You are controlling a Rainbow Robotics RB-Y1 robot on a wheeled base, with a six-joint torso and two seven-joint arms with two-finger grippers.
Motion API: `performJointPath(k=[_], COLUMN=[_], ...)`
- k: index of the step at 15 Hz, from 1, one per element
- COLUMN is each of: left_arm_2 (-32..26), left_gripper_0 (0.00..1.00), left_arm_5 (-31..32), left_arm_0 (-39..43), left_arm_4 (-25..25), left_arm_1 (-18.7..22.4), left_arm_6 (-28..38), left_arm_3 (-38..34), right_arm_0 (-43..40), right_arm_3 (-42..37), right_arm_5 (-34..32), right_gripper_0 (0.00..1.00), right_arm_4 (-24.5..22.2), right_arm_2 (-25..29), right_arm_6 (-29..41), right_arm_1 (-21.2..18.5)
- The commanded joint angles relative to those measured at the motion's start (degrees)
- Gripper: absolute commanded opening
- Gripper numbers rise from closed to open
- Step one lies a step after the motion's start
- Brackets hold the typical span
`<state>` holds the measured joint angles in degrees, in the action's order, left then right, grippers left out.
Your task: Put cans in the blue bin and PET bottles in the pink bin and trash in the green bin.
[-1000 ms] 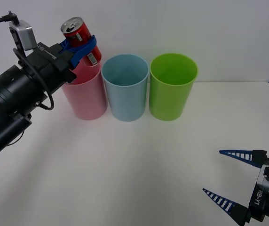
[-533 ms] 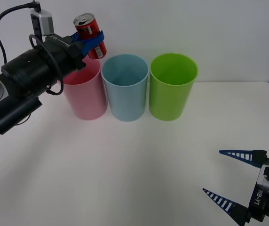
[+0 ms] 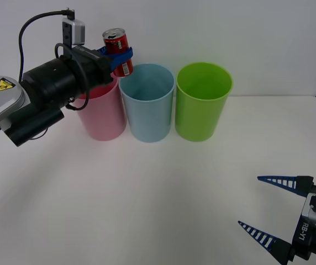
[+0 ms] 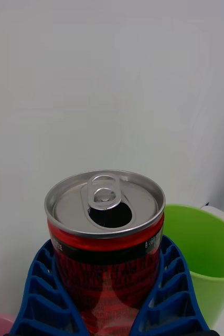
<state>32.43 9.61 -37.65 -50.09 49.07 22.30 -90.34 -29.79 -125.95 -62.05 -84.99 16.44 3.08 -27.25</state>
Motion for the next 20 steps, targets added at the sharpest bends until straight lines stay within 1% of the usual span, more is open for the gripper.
performJointPath(k=[1,5,7,10,17,18,19,20], left_arm_2=[4.3,11.2,12.9,13.0,13.2,13.2,13.2,13.2], left_gripper_0=[0.0,0.0,0.0,0.0,0.0,0.23,0.66,0.98], left_arm_5=[-0.3,-2.8,-2.9,-2.8,-1.5,-1.3,-1.3,-1.3], left_arm_0=[-3.9,-8.9,-11.0,-13.0,-13.5,-13.5,-13.5,-13.5], left_arm_4=[1.0,2.4,2.4,1.7,2.2,2.4,2.9,3.2], left_arm_1=[0.0,-0.6,-2.0,-5.4,-5.3,-5.2,-4.9,-4.8], left_arm_6=[-0.3,-0.7,-1.0,-1.6,-1.2,-1.1,-1.0,-1.3], left_arm_3=[3.4,7.3,10.4,14.8,15.7,15.7,15.5,15.3], right_arm_0=[0.0,0.0,0.0,0.0,0.0,0.0,0.0,0.0], right_arm_3=[0.0,0.0,0.0,0.0,0.0,0.0,0.0,0.0], right_arm_5=[0.0,0.0,0.0,0.0,0.0,0.0,0.0,0.0], right_gripper_0=[1.0,1.0,1.0,1.0,1.0,1.0,1.0,1.0], right_arm_4=[0.0,0.0,0.0,0.0,0.0,0.0,0.0,0.0], right_arm_2=[0.0,0.0,0.0,0.0,0.0,0.0,0.0,0.0], right_arm_6=[0.0,0.0,0.0,0.0,0.0,0.0,0.0,0.0], right_arm_1=[0.0,0.0,0.0,0.0,0.0,0.0,0.0,0.0])
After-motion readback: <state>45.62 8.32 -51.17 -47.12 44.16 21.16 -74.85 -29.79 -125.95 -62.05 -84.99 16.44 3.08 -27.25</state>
